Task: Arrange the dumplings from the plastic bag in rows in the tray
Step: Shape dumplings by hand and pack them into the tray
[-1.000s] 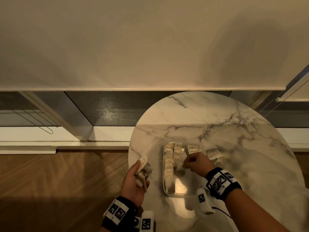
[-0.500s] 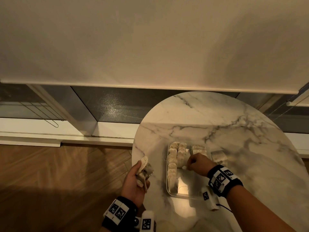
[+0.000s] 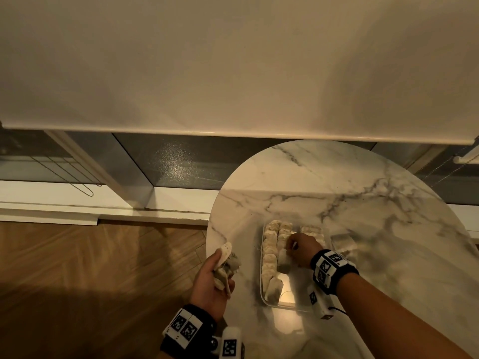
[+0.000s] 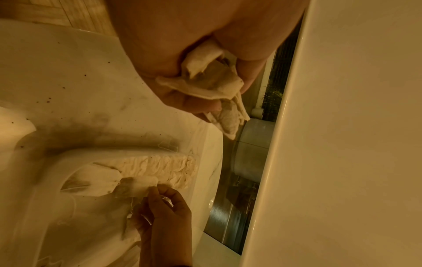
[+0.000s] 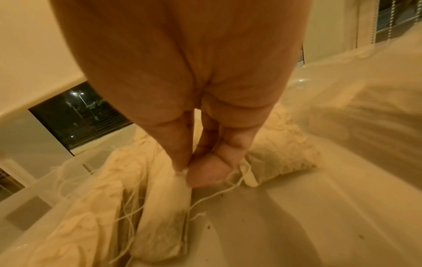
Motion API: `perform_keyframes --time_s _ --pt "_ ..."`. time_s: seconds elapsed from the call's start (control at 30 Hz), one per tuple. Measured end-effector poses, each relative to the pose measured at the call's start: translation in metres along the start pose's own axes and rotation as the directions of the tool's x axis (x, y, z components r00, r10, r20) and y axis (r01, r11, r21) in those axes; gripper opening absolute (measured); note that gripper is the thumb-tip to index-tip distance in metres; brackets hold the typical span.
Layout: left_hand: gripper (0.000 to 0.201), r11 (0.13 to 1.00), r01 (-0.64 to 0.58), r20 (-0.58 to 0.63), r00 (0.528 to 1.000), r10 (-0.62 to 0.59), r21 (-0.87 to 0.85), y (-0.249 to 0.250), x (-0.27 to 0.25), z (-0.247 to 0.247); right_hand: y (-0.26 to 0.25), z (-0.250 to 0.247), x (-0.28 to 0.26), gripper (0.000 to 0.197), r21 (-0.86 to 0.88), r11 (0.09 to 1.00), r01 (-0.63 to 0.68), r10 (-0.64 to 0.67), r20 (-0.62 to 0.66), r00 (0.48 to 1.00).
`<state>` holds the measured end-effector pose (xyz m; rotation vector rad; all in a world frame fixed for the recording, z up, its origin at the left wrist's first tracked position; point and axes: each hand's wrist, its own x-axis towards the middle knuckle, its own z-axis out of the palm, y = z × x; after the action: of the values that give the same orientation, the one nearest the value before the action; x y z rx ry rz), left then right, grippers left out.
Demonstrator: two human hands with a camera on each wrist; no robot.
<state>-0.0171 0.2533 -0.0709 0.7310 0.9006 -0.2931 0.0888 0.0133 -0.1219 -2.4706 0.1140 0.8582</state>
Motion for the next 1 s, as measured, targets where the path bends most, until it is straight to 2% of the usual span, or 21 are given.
perform_keyframes --time_s 0.27,0.57,0.7,0.83,1.0 --pt "0.046 1.0 0.001 -0.011 1.0 -0.001 0.02 -0.002 0.006 0.002 -0.005 0.004 0.004 0.009 0.062 0.998 0.02 -0.013 -0.114 0.993" --pt "0.043 0.999 -0.007 -0.017 1.0 0.008 0.045 -0.002 0.01 0.008 -0.001 0.006 0.0 0.012 0.115 0.993 0.01 0.004 -0.125 0.992" --pt "0.043 0.999 0.007 -0.007 1.0 -0.006 0.043 -0.002 0.01 0.009 0.001 0.007 -0.005 0.028 0.152 0.988 -0.014 0.037 -0.149 0.988" --pt "0.045 0.999 0.009 -0.01 1.0 -0.008 0.044 -0.003 0.012 0.008 0.002 0.011 -0.011 0.047 0.121 0.987 -0.102 0.113 -0.094 0.989" --pt "0.044 0.999 0.004 -0.004 1.0 -0.004 0.053 -0.004 0.01 0.009 0.0 0.017 -0.013 0.033 0.072 0.986 -0.149 0.151 -0.03 0.988"
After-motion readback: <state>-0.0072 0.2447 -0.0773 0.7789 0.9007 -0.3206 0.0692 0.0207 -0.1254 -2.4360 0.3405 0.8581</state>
